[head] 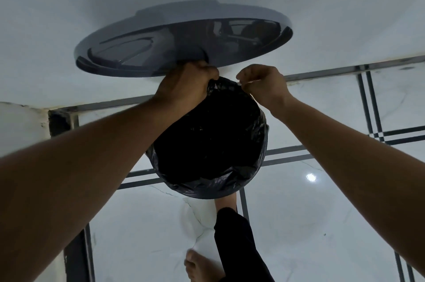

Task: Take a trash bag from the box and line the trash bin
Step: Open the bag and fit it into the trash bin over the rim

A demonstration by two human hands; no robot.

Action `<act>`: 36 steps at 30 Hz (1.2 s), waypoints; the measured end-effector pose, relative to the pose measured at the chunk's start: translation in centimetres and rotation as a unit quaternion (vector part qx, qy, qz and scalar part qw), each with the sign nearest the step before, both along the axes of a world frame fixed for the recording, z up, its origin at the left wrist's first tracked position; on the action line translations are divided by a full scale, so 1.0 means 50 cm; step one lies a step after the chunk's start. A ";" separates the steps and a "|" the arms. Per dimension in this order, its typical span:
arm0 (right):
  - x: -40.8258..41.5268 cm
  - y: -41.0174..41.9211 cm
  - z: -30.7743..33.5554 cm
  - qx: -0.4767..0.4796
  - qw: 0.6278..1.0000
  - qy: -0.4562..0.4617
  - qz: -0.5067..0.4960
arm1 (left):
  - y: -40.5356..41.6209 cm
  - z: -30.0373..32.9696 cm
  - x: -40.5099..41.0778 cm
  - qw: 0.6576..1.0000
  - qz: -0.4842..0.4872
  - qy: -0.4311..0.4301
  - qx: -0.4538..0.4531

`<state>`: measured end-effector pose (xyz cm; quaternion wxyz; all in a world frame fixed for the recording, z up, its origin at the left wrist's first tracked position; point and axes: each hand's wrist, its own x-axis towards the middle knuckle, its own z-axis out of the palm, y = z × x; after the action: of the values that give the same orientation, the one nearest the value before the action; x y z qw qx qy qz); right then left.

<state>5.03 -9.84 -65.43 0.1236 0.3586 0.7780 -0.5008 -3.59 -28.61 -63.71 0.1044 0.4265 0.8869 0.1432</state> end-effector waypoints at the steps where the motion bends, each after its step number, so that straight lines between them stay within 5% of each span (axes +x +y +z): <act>1: -0.005 -0.004 0.002 0.009 1.000 0.000 0.020 | -0.016 0.001 0.008 0.999 0.027 -0.016 0.033; 9: -0.035 -0.030 0.016 0.006 0.997 -0.039 0.066 | -0.167 -0.029 0.032 0.967 0.237 -0.076 0.050; 16: -0.072 -0.036 0.004 -0.033 0.995 -0.097 0.019 | -0.163 -0.036 -0.006 0.830 0.458 -0.294 0.124; 23: -0.095 -0.031 0.010 -0.113 0.981 -0.157 -0.019 | -0.152 -0.079 -0.059 0.799 0.462 -0.384 0.025; 30: -0.089 -0.019 0.017 -0.143 0.975 -0.171 -0.016 | -0.187 -0.055 -0.022 0.718 0.478 -0.486 0.140; 36: -0.092 -0.034 0.003 -0.116 0.978 -0.173 -0.031 | -0.209 -0.044 -0.014 0.703 0.492 -0.494 0.142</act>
<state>0.43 -11.53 -65.29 0.2815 0.4467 0.6699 -0.5220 -4.29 -39.06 -65.91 0.3807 -0.1925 0.7613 0.4883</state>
